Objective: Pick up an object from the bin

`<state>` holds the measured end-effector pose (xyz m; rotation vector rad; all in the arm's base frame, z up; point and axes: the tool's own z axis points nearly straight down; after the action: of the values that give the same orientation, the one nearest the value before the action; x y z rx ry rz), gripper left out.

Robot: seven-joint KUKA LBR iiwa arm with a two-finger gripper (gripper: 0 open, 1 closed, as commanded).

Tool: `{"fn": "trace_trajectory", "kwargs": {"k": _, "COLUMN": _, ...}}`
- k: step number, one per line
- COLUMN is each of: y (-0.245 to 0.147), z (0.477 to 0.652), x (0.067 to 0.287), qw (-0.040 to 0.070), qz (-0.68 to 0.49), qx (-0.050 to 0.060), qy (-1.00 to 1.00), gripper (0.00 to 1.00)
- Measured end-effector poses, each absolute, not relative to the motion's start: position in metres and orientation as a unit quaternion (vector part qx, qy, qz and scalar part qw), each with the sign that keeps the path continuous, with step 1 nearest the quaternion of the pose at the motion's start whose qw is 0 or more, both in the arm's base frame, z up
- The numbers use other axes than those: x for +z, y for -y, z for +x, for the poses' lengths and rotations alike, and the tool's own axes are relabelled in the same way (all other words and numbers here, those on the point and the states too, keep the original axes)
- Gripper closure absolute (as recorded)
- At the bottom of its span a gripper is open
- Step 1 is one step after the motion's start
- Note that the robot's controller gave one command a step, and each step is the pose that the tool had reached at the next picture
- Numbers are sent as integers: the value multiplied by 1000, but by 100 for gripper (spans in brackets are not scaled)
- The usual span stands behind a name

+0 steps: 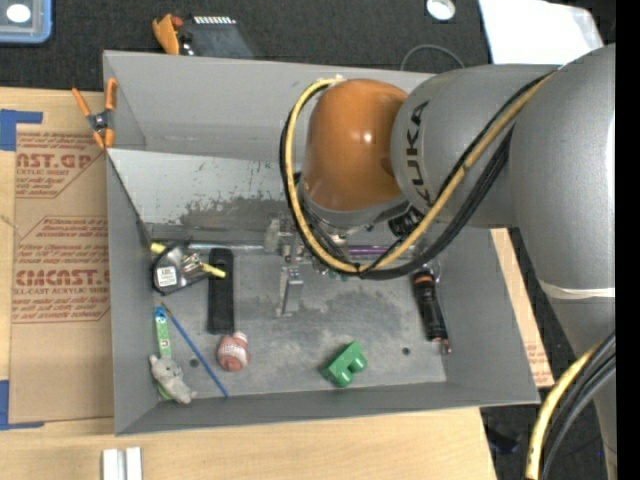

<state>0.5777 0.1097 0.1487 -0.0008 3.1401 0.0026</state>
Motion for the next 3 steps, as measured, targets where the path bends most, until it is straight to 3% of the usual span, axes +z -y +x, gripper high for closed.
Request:
{"fn": "trace_trajectory", "kwargs": {"k": 1, "y": -162, "z": 580, "x": 88, "qw": 3, "qz": -205, "qx": 1, "qy": -979, "gripper": 0}}
{"fn": "trace_trajectory", "kwargs": {"k": 2, "y": -193, "z": 583, "x": 135, "qw": 2, "qz": -251, "qx": 0, "qy": -968, "gripper": 0}}
{"fn": "trace_trajectory", "kwargs": {"k": 3, "y": -214, "z": 590, "x": 115, "qw": 1, "qz": -407, "qx": 1, "qy": -913, "gripper": 0}}
